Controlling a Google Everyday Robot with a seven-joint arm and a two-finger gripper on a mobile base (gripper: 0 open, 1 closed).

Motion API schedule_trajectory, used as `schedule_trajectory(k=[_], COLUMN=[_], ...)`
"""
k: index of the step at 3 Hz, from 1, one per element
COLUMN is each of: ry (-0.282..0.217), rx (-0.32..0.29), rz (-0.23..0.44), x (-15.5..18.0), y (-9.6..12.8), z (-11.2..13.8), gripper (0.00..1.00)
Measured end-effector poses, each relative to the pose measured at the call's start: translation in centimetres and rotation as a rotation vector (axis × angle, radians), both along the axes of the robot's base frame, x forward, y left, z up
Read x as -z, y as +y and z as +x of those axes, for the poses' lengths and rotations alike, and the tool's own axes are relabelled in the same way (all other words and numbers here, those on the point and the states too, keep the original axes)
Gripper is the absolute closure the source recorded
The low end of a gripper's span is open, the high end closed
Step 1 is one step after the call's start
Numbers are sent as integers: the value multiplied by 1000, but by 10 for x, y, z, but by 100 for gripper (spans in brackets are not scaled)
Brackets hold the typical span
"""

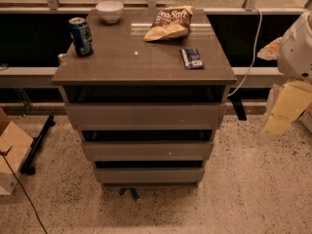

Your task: Open middle drawer

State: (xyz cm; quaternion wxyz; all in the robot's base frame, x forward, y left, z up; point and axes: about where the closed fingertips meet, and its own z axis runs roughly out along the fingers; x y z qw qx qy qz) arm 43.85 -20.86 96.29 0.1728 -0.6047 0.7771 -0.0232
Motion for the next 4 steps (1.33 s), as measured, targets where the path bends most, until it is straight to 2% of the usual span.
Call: schedule_trajectory(k=[2, 3, 4], ry=[-28, -28, -7], rx=[3, 3, -42], rz=[94, 94, 184], x=[53, 53, 83], y=[19, 19, 53], z=[4, 4, 10], gripper=[0, 0, 0])
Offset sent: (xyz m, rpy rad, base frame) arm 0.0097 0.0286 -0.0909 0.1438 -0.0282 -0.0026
